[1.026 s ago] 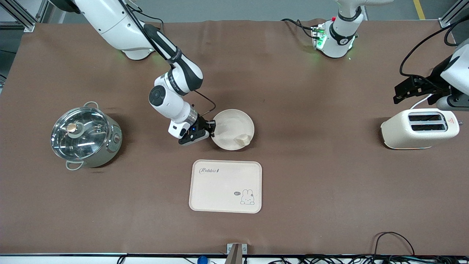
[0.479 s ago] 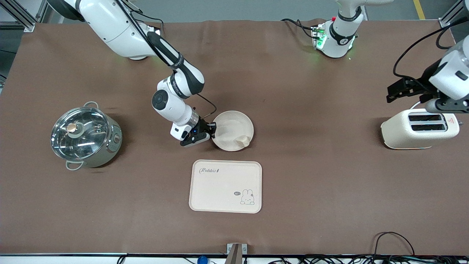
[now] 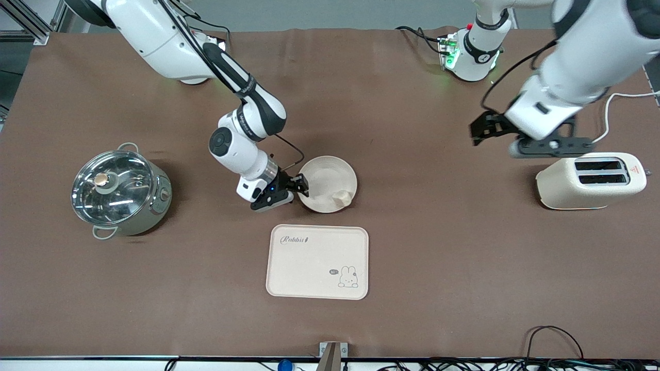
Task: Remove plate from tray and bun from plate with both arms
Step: 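Open the right gripper and withdraw while the left gripper reaches the bun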
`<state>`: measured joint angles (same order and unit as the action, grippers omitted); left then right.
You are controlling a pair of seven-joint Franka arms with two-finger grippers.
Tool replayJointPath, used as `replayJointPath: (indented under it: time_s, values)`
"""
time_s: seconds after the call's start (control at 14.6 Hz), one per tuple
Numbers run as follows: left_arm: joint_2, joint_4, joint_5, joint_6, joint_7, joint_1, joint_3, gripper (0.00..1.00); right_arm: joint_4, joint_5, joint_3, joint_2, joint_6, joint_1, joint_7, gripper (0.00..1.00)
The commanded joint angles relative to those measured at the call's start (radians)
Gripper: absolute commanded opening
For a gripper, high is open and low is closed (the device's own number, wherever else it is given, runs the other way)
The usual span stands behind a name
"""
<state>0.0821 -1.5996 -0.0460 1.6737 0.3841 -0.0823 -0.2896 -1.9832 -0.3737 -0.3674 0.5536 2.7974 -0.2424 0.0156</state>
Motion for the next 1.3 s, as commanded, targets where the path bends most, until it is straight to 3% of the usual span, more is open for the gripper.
replayJointPath:
  time_s: [0.0,0.21,0.48,0.75,0.96,1.23]
  values:
    - [0.106,-0.008,-0.037,0.139,0.115,0.004,-0.054,1.00,0.026,-0.008,0.030,-0.174,-0.259,0.081,-0.014,1.00]
    - [0.247,-0.008,-0.020,0.364,0.289,-0.075,-0.065,1.00,0.119,0.005,0.144,-0.285,-0.569,0.110,-0.017,1.00]
    - [0.418,-0.002,0.118,0.572,0.568,-0.200,-0.065,1.00,0.262,0.149,0.319,-0.368,-0.916,0.115,-0.108,1.00]
    - [0.565,-0.006,0.302,0.736,0.803,-0.280,-0.065,1.00,0.285,0.353,0.382,-0.487,-1.036,0.170,-0.114,1.00]
    - [0.619,-0.008,0.328,0.816,0.895,-0.318,-0.065,1.00,0.320,0.358,0.484,-0.532,-1.143,0.166,-0.161,1.00]
    - [0.665,-0.013,0.417,0.885,1.031,-0.364,-0.051,0.97,0.327,0.361,0.539,-0.581,-1.202,0.167,-0.198,1.00]
